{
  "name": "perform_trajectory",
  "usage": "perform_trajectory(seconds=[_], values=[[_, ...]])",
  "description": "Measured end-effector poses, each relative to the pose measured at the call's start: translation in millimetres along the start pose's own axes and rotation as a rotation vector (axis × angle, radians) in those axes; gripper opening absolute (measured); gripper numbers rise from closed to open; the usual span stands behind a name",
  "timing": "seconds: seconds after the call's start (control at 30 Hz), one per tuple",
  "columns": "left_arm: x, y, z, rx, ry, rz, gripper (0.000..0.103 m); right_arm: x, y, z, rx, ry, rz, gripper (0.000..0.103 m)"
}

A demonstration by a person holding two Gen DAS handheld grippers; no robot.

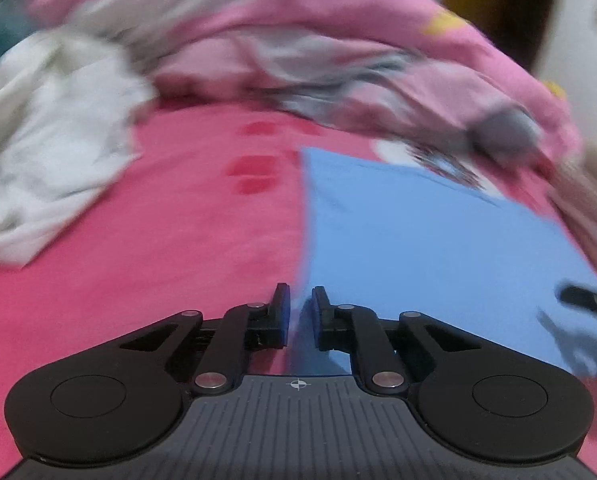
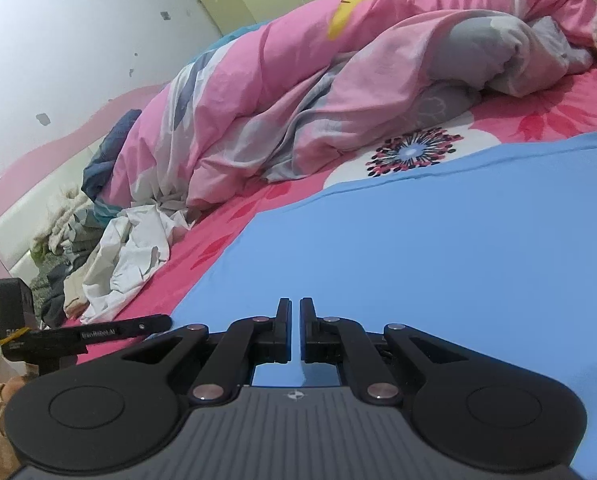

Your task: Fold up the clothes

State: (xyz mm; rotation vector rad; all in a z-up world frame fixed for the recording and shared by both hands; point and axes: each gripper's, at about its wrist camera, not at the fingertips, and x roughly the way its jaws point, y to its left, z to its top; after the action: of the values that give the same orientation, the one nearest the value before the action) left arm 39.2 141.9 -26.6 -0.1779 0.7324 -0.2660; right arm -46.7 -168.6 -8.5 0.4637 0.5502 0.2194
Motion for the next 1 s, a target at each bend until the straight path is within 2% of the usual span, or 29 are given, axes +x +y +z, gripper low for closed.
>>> perform_trajectory(seconds=[0.03, 0.17, 0.27, 0.4, 0.47, 0.57, 0.6, 0.83, 1.0], values=[[-2.6, 6.7, 0.5, -0.029, -0.007, 0.011, 0.008, -0.9, -1.4, -0.1, 0.006, -0.004, 0.002, 0.004], [-12.9, 9.0, 6.4, -0.037, -0.028, 0.053, 0.008, -7.5, -6.8, 1.2, 0.029, -0.024, 0.013, 0.004], [-16.8, -5.6, 15.4, 0.004, -0.056, 0.026, 0.008, -11.2, -9.5, 2.5, 0.039, -0.041, 0.014, 0.004], [-1.8, -34.7, 22.8, 0.062, -0.052, -0.038, 0.008, -11.3, -13.2, 2.0, 0.059, -0.042, 0.015, 0.004], [10.6, -40.5, 20.5, 0.064, -0.043, -0.03, 0.008, -12.0, -15.4, 2.0, 0.065, -0.043, 0.014, 0.004], [25.1, -24.6, 13.9, 0.023, -0.018, 0.082, 0.008, -14.0, -17.8, 2.7, 0.076, -0.048, 0.018, 0.004], [24.9, -12.3, 12.0, -0.034, -0.011, 0.084, 0.007, -14.7, -18.6, 2.9, 0.079, -0.05, 0.02, 0.004], [47.0, -29.8, 27.3, -0.036, 0.002, 0.048, 0.007, -20.3, -20.5, 5.1, 0.082, -0.069, 0.03, 0.004], [62.8, -42.7, 38.3, -0.036, 0.011, 0.023, 0.007, -19.7, -23.0, 4.6, 0.078, -0.063, 0.006, 0.004]])
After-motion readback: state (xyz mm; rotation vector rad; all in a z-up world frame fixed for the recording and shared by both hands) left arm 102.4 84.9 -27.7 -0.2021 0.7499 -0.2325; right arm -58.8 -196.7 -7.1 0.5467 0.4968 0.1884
